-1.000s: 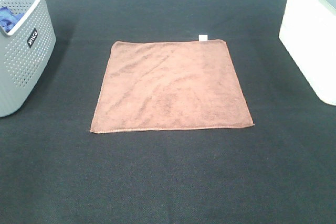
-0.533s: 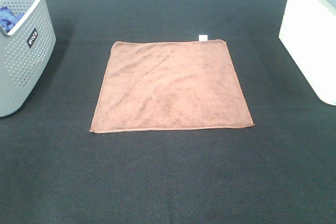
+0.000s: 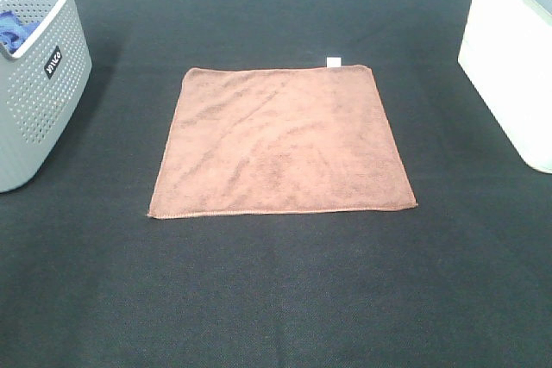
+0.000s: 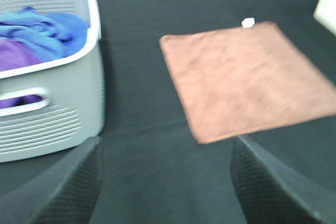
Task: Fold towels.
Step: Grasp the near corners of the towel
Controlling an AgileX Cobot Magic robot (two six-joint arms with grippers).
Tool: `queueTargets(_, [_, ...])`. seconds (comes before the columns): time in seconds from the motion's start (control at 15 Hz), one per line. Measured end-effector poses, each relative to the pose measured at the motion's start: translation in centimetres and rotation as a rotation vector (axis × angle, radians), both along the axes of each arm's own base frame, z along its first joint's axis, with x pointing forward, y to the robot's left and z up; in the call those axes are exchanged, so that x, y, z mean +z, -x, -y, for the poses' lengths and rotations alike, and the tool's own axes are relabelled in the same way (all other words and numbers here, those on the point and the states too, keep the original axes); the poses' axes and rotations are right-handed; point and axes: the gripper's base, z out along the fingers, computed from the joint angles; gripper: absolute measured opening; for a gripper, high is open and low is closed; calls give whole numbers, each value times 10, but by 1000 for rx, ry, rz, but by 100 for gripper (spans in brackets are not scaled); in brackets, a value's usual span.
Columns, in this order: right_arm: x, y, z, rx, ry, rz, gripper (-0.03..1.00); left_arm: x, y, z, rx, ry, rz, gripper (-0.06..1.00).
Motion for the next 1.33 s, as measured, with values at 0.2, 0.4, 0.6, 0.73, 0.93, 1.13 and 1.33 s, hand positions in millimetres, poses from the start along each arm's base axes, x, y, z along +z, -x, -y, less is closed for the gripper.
queueTargets(0.2, [-4,-26,-2,-4,-18,-83,85,0,-27,3,8,100,-46,66])
queueTargets(0.4, [-23,-73,-8,-12,-107,-263,83,-18,-73,6,49,190,-207,66])
queueTargets(0.6, [-51,-109,-13,-29,-166,-448,83,-47,-111,7,90,238,-386,66])
queueTargets(0.73, [-68,-128,-17,-12,-182,-561,83,-73,-133,10,88,243,-524,66])
queueTargets(0.93, [-76,-169,-24,-1,-249,-648,83,-110,-166,19,57,314,-685,66])
queueTargets(1.13, [-86,-202,-28,3,-258,-723,83,-132,-188,26,12,384,-740,66])
queueTargets(1.33, [-98,-226,-31,33,-246,-795,83,-152,-208,34,-23,449,-781,66])
